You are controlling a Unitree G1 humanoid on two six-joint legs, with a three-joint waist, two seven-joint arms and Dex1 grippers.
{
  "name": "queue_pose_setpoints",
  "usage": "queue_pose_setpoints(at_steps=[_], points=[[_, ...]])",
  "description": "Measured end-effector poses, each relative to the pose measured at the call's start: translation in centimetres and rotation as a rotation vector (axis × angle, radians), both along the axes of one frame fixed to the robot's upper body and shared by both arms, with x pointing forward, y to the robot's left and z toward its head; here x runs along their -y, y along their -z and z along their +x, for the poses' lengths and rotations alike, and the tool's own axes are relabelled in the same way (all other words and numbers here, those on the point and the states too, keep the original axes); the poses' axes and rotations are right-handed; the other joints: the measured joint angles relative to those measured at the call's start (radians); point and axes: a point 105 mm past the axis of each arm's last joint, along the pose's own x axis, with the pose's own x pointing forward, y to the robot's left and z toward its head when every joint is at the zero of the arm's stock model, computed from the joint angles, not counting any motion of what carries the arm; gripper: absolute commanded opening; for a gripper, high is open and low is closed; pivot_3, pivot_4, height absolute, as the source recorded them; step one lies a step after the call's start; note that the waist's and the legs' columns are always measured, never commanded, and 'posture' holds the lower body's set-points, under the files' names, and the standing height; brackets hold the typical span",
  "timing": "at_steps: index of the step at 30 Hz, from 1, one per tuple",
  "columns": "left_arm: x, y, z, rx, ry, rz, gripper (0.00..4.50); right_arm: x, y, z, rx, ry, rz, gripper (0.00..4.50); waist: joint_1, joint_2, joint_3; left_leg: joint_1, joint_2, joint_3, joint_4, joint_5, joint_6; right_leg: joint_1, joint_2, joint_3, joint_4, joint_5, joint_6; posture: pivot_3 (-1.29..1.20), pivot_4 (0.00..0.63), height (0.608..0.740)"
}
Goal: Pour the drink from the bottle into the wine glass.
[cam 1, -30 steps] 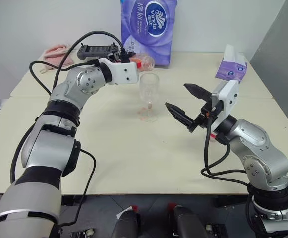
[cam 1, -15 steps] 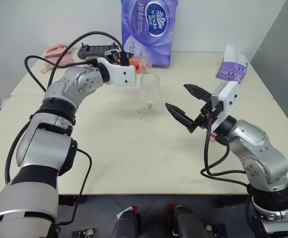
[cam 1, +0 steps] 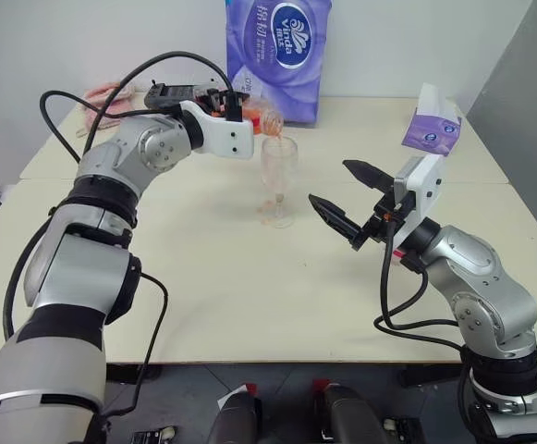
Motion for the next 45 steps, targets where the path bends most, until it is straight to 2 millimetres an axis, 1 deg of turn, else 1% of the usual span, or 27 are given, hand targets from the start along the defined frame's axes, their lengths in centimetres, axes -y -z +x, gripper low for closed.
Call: queue_pose_setpoints(at_steps=[14,22,30,45], points=[[-0.19,0.16,0.13,0.004,-0.012,0.020,1.75,0.02,0.00,0.01,0.000,0.002,0.000,4.50,0.000,0.000,0.000,0.000,0.000,0.000,0.000,0.000,0.000,0.000,0.000,0.000,0.000,0.000,0.000,0.00,0.150,0.740],[-0.01,-0.43,0.13,0.020,-0.011,0.029,1.75,0.02,-0.01,0.02,0.000,0.002,0.000,4.50,0.000,0.000,0.000,0.000,0.000,0.000,0.000,0.000,0.000,0.000,0.000,0.000,0.000,0.000,0.000,0.00,0.150,0.740],[-0.41,0.24,0.36,0.008,-0.030,0.050,1.75,0.04,0.02,0.02,-0.001,0.003,0.000,4.50,0.000,0.000,0.000,0.000,0.000,0.000,0.000,0.000,0.000,0.000,0.000,0.000,0.000,0.000,0.000,0.00,0.150,0.740],[-0.52,-0.13,0.34,0.029,-0.032,0.055,1.75,0.08,0.11,0.02,-0.004,0.004,0.000,4.50,0.000,0.000,0.000,0.000,0.000,0.000,0.000,0.000,0.000,0.000,0.000,0.000,0.000,0.000,0.000,0.00,0.150,0.740]])
